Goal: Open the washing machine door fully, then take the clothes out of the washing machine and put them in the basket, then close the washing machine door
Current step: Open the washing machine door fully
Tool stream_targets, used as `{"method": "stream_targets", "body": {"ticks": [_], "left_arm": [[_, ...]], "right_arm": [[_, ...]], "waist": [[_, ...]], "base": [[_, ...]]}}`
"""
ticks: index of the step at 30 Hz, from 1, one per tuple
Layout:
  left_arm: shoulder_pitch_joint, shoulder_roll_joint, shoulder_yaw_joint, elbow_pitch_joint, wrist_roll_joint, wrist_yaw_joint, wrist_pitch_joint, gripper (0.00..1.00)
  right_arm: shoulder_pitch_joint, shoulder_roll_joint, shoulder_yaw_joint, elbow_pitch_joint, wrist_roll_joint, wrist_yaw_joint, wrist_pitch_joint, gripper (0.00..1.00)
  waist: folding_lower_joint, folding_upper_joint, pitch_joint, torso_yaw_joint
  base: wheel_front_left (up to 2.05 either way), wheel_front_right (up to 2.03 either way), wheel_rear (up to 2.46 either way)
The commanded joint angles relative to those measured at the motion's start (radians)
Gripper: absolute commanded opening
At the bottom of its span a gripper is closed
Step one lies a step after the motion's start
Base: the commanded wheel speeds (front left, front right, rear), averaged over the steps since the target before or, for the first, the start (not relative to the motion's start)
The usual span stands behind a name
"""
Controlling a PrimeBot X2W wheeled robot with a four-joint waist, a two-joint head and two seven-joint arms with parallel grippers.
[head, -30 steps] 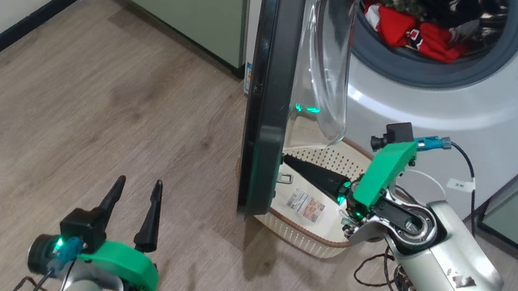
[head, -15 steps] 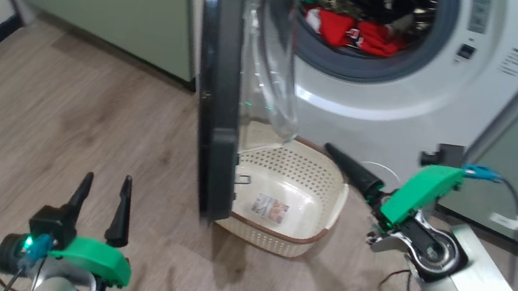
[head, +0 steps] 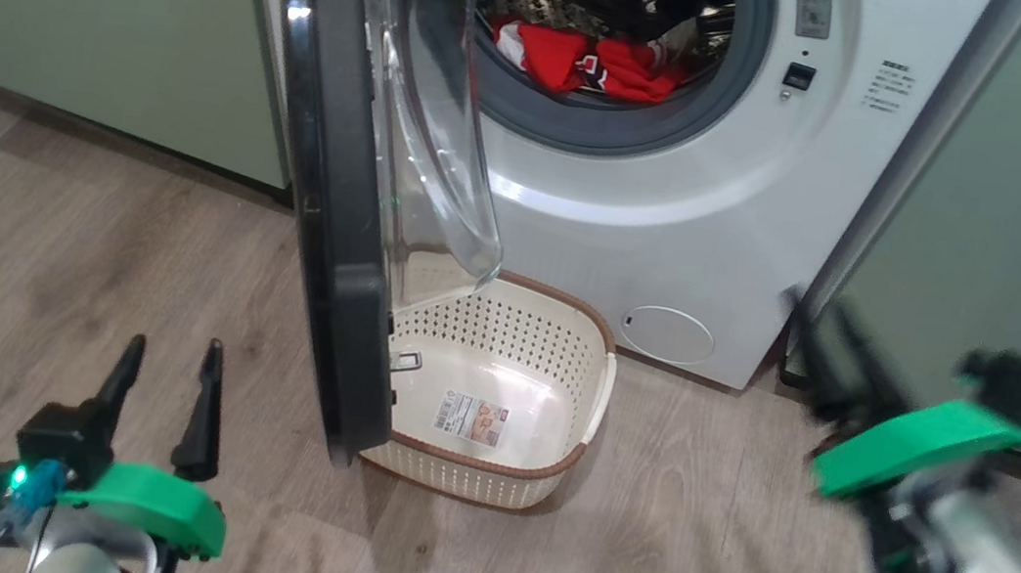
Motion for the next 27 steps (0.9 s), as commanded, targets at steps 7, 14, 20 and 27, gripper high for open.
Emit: {"method": "stream_targets", "body": {"ticks": [7,14,20,27], "left_arm": [[-0.033,0.011,0.051,-0.041,-0.003,-0.005,-0.007,1.00],[-0.027,0.011,0.050,-0.040,-0.015,0.000,-0.007,1.00],[-0.017,0.011,0.044,-0.041,-0.025,0.008,-0.007,1.00],[-0.012,0.011,0.033,-0.039,-0.030,0.012,-0.007,1.00]], "right_arm": [[0.130,0.071,-0.451,-0.114,-0.481,0.000,-0.012,1.00],[0.268,0.159,-0.600,-0.185,-0.740,0.000,-0.012,1.00],[0.312,0.174,-0.622,-0.190,-0.843,0.000,-0.012,1.00],[0.364,0.206,-0.652,-0.235,-0.943,0.000,-0.012,1.00]], "waist": [[0.0000,-0.0001,0.002,-0.016],[0.0000,-0.0001,0.002,-0.012],[0.0000,-0.0001,0.004,-0.014],[0.0000,-0.0001,0.002,-0.010]], "base": [[0.00,0.00,0.00],[0.00,0.00,0.00],[0.00,0.00,0.00],[0.00,0.00,0.00]]}}
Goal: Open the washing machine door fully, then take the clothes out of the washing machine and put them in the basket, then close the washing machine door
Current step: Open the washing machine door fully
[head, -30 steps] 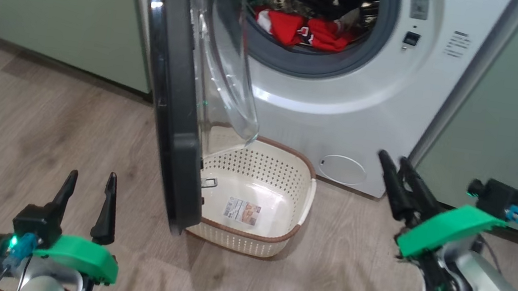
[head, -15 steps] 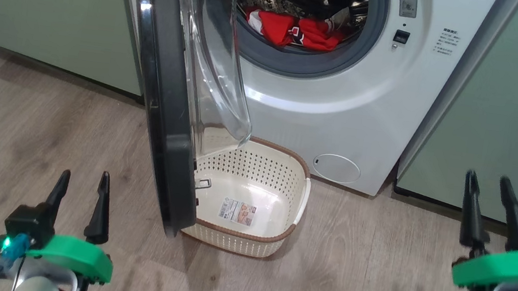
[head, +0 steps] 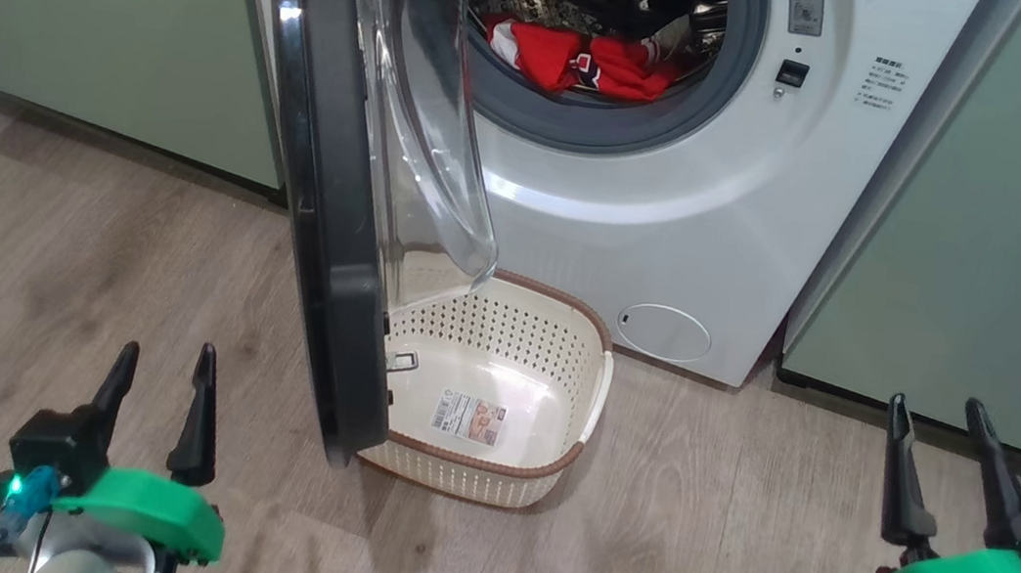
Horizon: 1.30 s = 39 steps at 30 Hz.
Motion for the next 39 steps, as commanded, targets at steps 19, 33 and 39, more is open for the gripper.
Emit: {"method": "stream_targets", "body": {"ticks": [19,33,39], "left_arm": [[-0.019,0.011,0.021,-0.030,-0.007,0.006,-0.007,1.00],[-0.025,0.011,0.039,-0.035,-0.014,0.006,-0.007,0.15],[-0.070,0.011,0.094,-0.102,-0.087,0.022,-0.007,0.00]], "right_arm": [[0.074,0.033,-0.017,-0.119,-0.118,-0.001,-0.009,1.00],[0.080,0.044,-0.026,-0.124,-0.131,-0.001,-0.009,1.00],[0.081,0.045,-0.030,-0.124,-0.133,-0.001,-0.009,1.00]], "waist": [[0.0000,0.0000,-0.010,0.001],[0.0000,0.0000,-0.009,-0.002],[0.0000,0.0000,-0.009,0.000]], "base": [[0.00,0.00,0.00],[0.00,0.00,0.00],[0.00,0.00,0.00]]}}
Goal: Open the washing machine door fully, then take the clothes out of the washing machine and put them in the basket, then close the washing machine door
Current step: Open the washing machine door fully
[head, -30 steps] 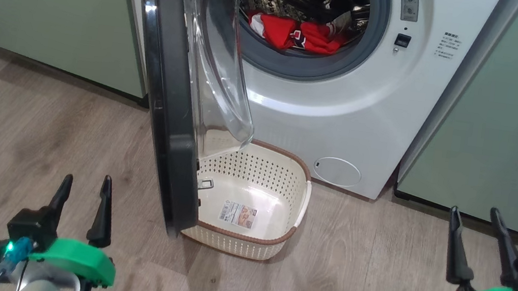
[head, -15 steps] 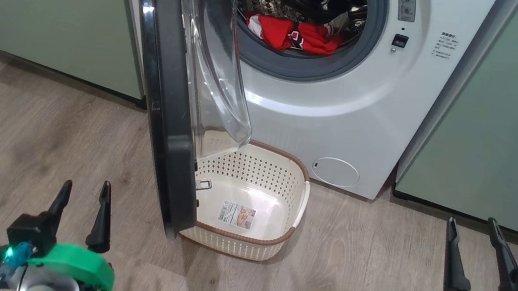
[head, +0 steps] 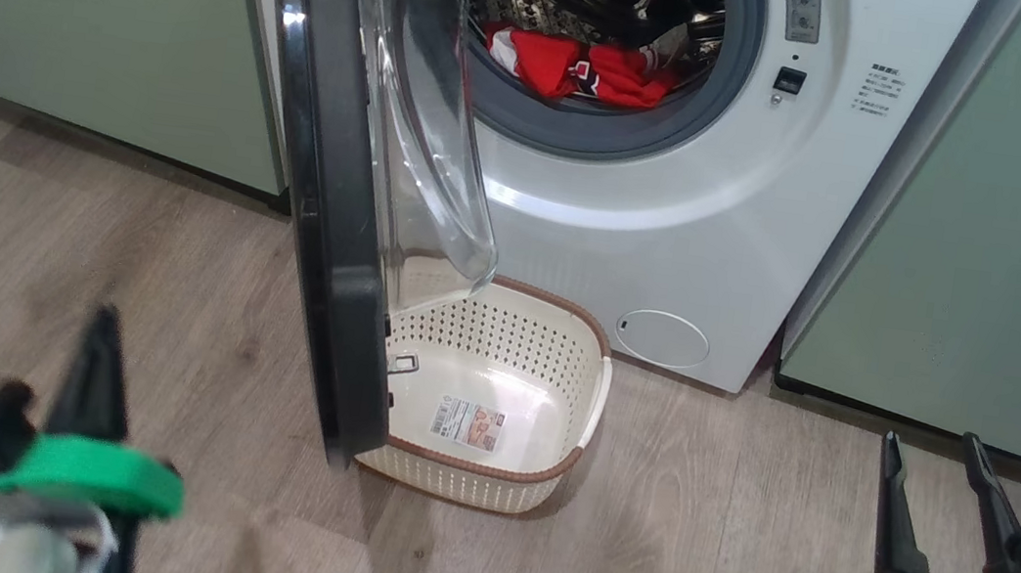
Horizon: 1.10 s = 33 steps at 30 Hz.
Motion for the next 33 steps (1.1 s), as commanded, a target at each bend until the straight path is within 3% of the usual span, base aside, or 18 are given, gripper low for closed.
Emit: {"method": "stream_targets", "body": {"ticks": [1,6,9,13,19,26,33], "left_arm": [[-0.079,0.011,0.041,-0.051,-0.009,0.008,-0.007,0.00],[-0.172,0.011,0.059,-0.199,-0.064,0.051,-0.007,0.00],[-0.227,0.011,0.014,-0.297,-0.077,0.068,-0.007,0.00],[-0.296,0.011,-0.110,-0.420,-0.085,0.090,0.010,0.00],[-0.339,0.011,-0.375,-0.547,-0.077,0.130,0.095,0.00],[-0.290,0.011,-0.654,-0.502,-0.070,0.123,0.128,0.00],[-0.204,0.016,-0.778,-0.349,-0.067,0.083,0.134,0.00]], "right_arm": [[-0.018,-0.006,0.014,-0.035,-0.013,-0.001,-0.009,1.00],[-0.017,-0.007,0.013,-0.034,-0.014,-0.001,-0.009,1.00],[-0.014,-0.009,0.011,-0.034,-0.014,-0.001,-0.009,1.00],[-0.012,-0.010,0.011,-0.032,-0.011,-0.001,-0.009,1.00],[-0.012,-0.013,0.017,-0.033,-0.010,-0.001,-0.009,1.00],[-0.016,-0.019,0.016,-0.039,-0.010,-0.001,-0.009,1.00],[-0.013,-0.024,0.009,-0.039,-0.010,-0.001,-0.009,1.00]], "waist": [[0.0000,0.0000,0.000,0.001],[0.0000,0.0000,-0.001,0.004],[0.0000,0.0000,-0.002,0.004],[0.0000,0.0000,-0.003,0.002],[0.0000,0.0000,0.001,-0.008],[0.0000,0.0000,0.014,-0.020],[0.0000,0.0000,0.023,-0.024]], "base": [[0.00,0.00,0.00],[0.00,0.00,0.00],[0.00,0.00,0.00],[0.00,0.00,0.00],[0.00,0.00,0.00],[0.00,0.00,0.00],[0.00,0.00,0.00]]}}
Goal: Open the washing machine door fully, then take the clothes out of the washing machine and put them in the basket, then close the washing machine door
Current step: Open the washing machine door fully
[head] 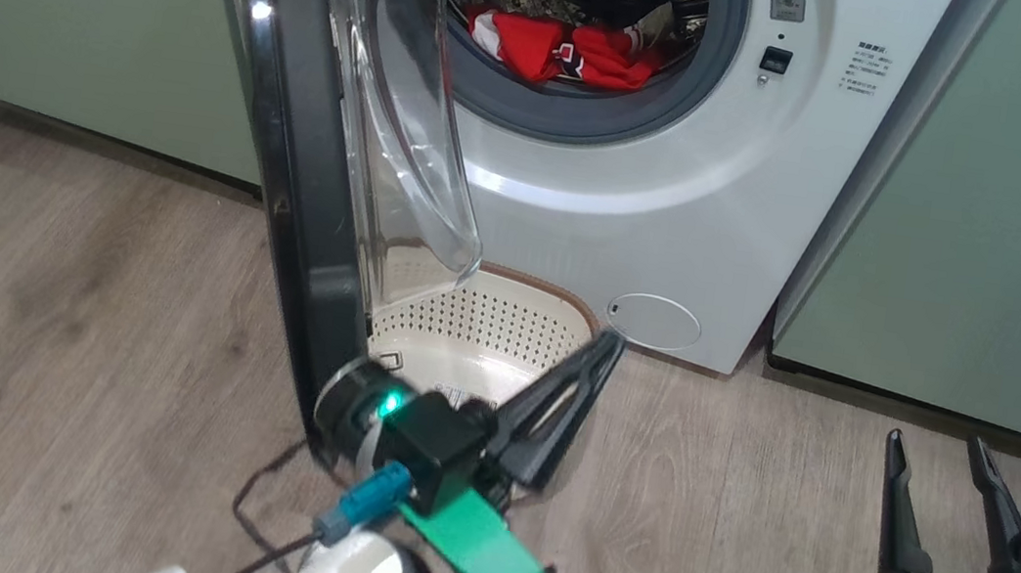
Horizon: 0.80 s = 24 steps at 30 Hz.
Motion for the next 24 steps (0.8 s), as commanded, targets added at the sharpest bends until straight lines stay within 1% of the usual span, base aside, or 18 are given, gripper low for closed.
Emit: {"method": "stream_targets", "body": {"ticks": [1,6,10,18,24], "left_arm": [[-0.016,0.010,0.022,0.010,0.004,-0.004,0.002,0.00],[0.018,0.027,0.021,0.111,0.005,0.008,-0.001,0.00],[0.029,0.034,0.038,0.203,0.003,0.028,-0.016,0.00],[-0.007,0.036,0.118,0.353,-0.012,0.090,-0.084,0.00],[-0.028,0.041,0.180,0.422,-0.033,0.118,-0.118,0.00]], "right_arm": [[-0.013,-0.019,0.017,-0.038,-0.004,-0.001,-0.009,1.00],[-0.012,-0.019,0.015,-0.038,-0.006,-0.001,-0.009,1.00],[-0.013,-0.020,0.014,-0.037,-0.004,-0.001,-0.009,1.00],[-0.017,-0.021,0.019,-0.032,-0.003,-0.001,-0.009,1.00],[-0.012,-0.021,0.019,-0.033,-0.002,-0.001,-0.009,1.00]], "waist": [[0.0000,0.0000,0.002,0.000],[0.0000,0.0000,0.006,0.003],[0.0000,0.0000,0.009,0.009],[0.0000,0.0000,0.009,0.020],[0.0000,0.0000,0.005,0.029]], "base": [[0.00,0.00,0.00],[0.00,0.00,0.00],[0.00,0.00,0.00],[0.00,0.00,0.00],[0.00,0.00,0.00]]}}
